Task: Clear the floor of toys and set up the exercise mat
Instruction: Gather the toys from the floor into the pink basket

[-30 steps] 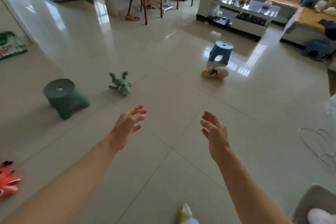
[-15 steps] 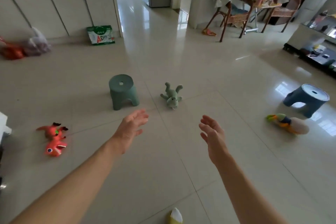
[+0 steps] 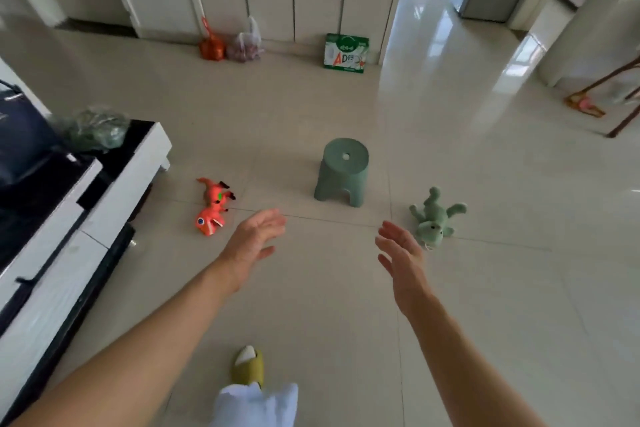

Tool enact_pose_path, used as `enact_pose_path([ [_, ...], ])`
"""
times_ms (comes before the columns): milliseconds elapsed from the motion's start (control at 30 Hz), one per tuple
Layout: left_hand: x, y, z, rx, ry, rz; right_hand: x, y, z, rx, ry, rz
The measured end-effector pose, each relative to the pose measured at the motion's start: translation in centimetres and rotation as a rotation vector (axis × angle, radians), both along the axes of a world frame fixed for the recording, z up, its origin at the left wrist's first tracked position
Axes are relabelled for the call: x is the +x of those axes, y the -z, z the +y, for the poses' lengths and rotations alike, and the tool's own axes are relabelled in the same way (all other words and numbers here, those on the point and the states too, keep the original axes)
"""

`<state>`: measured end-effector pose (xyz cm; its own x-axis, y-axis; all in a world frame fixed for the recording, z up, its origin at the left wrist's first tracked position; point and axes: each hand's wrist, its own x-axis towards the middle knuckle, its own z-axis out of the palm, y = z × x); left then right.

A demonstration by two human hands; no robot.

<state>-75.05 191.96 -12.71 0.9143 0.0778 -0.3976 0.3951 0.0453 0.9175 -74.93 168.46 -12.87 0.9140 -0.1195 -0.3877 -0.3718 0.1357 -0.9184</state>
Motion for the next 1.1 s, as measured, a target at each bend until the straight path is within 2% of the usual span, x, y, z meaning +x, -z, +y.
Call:
enact_pose_path([
  [500,13.6,1.0,17.2,-0.013,-0.187,0.115,16.4,1.3,17.9,-0.010,-0.108,0.065],
  [800,20.7,2.8,20.4,0.031,-0.230,0.188,26.4,3.3,21.9,-0.024,-0.185,0.114],
  [1100,28.6,4.0,23.0,-0.003,-0.482,0.213,39.0,6.1,25.6,-0.014,-0.393,0.165],
])
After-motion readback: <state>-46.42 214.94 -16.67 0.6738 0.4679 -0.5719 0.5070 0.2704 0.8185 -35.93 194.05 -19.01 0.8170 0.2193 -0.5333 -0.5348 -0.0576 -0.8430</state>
